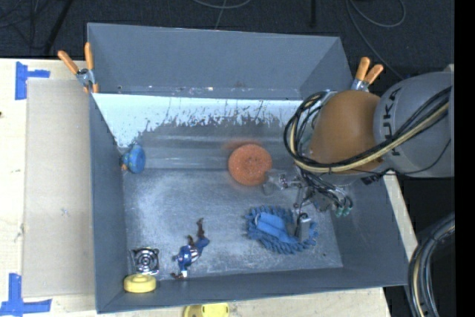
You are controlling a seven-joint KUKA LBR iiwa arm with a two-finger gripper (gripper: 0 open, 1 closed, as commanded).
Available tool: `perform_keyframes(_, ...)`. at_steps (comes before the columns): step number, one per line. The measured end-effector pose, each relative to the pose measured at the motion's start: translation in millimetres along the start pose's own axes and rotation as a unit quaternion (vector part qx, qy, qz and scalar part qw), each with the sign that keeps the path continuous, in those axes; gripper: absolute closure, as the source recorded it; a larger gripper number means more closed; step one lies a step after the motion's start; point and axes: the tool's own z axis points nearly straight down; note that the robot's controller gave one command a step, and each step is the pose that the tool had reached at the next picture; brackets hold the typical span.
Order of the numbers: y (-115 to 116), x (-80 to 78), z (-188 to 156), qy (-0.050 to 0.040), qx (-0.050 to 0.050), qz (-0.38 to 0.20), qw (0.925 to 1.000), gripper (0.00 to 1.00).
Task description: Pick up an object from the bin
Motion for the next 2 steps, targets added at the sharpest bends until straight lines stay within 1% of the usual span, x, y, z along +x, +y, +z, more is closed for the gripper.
perform_keyframes(1,-1.7,18.9,-7.8,0.0005,0.000,0.115,0.9934,1.00)
perform_keyframes(2,-1.6,18.8,-7.8,0.0004,0.001,0.114,0.9934,0.00)
